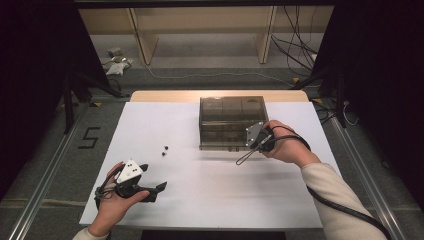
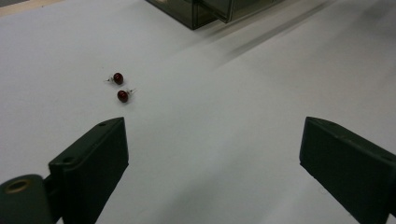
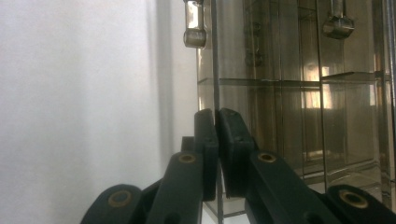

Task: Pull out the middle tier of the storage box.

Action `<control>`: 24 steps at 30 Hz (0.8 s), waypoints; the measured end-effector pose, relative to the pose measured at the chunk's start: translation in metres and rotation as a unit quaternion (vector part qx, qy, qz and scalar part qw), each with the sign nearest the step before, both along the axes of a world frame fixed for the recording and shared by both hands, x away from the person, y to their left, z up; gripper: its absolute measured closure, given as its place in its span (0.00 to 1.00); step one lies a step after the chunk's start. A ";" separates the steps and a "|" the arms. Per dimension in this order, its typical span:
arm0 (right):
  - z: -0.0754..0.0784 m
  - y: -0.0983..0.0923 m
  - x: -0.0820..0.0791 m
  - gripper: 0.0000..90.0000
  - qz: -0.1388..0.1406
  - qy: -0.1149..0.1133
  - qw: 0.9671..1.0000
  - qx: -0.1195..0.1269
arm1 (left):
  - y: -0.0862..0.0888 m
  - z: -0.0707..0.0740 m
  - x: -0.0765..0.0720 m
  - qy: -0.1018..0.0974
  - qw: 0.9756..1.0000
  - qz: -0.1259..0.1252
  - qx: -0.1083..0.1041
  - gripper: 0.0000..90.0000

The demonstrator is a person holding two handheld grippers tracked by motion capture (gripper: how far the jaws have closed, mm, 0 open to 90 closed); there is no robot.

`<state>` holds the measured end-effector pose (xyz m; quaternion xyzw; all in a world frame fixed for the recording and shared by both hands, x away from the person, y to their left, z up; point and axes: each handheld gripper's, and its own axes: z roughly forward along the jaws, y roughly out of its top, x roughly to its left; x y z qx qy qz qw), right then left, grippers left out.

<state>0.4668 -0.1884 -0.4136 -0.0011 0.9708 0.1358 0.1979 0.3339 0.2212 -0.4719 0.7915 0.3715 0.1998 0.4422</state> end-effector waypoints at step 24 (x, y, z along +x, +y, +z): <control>-0.003 -0.002 -0.008 0.97 0.006 -0.004 1.000 0.007 | 0.000 0.000 0.000 -0.004 1.000 0.001 0.003 0.09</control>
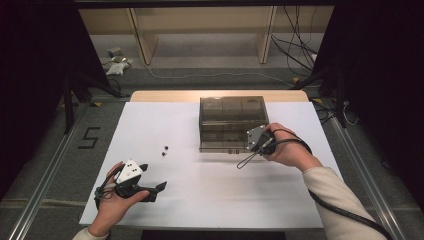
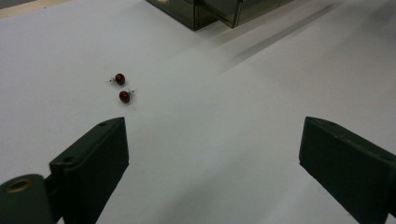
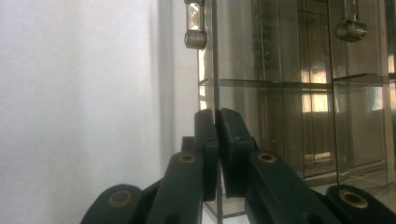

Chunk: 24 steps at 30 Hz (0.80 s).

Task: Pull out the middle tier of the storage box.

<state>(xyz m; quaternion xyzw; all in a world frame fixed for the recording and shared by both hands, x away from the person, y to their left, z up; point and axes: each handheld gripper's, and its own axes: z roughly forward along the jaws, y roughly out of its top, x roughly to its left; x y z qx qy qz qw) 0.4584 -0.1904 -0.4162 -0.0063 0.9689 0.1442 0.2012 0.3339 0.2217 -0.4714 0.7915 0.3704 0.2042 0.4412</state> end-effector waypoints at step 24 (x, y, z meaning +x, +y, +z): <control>-0.003 -0.005 -0.004 0.96 -0.003 0.002 1.000 0.015 | -0.001 0.000 0.000 0.002 1.000 0.000 0.000 0.09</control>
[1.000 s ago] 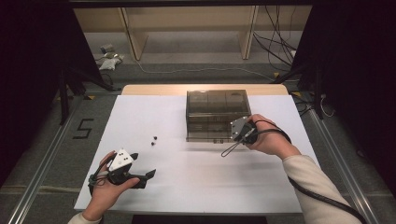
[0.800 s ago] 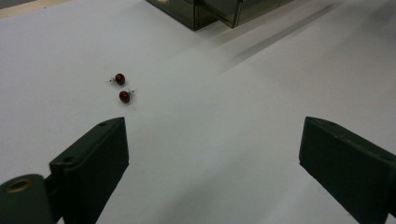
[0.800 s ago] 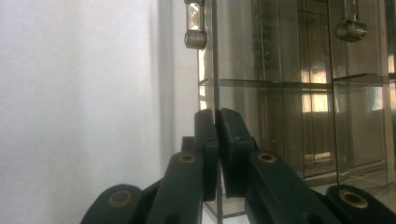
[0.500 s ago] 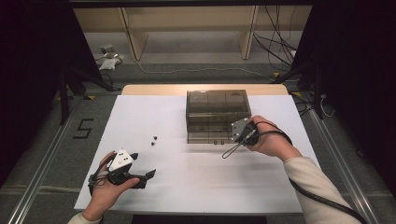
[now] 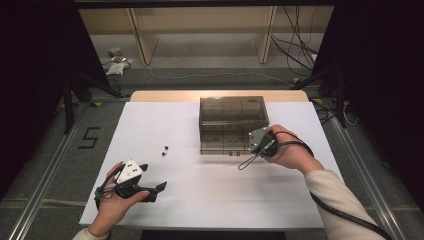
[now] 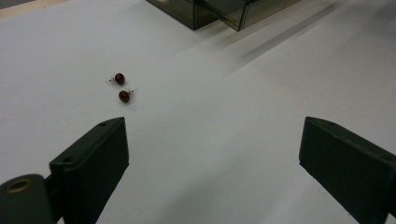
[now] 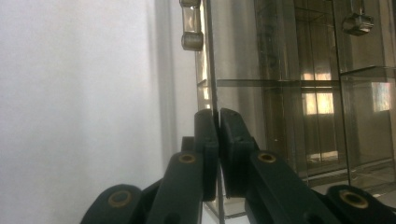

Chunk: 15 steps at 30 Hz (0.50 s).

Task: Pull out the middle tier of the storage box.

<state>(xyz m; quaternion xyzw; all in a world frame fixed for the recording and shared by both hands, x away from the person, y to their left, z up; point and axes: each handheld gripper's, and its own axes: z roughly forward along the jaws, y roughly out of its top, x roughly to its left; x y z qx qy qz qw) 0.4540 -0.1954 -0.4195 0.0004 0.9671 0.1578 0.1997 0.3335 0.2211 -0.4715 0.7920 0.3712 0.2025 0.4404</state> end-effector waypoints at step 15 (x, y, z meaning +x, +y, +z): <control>-0.002 0.002 -0.002 0.63 -0.054 0.009 0.995 0.087 | 0.000 0.000 0.000 0.002 1.000 -0.001 0.003 0.10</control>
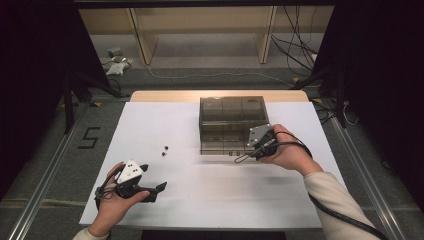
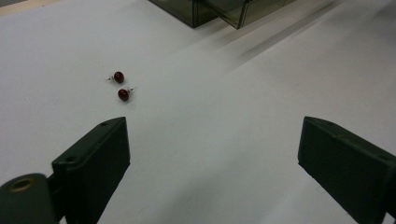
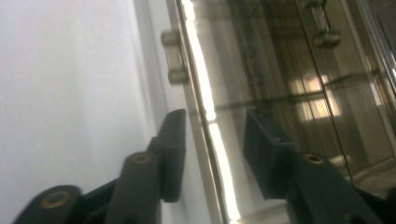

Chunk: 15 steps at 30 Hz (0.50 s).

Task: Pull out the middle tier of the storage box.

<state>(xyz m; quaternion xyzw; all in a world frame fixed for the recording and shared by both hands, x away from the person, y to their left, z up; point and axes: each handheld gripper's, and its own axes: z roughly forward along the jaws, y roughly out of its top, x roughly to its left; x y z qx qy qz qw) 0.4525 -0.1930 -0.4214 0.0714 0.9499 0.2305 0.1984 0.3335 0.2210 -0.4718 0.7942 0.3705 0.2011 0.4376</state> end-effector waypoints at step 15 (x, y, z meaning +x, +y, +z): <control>-0.014 0.010 -0.018 0.38 -0.049 0.036 0.985 0.162 | 0.000 0.000 0.000 0.001 1.000 -0.001 0.005 0.10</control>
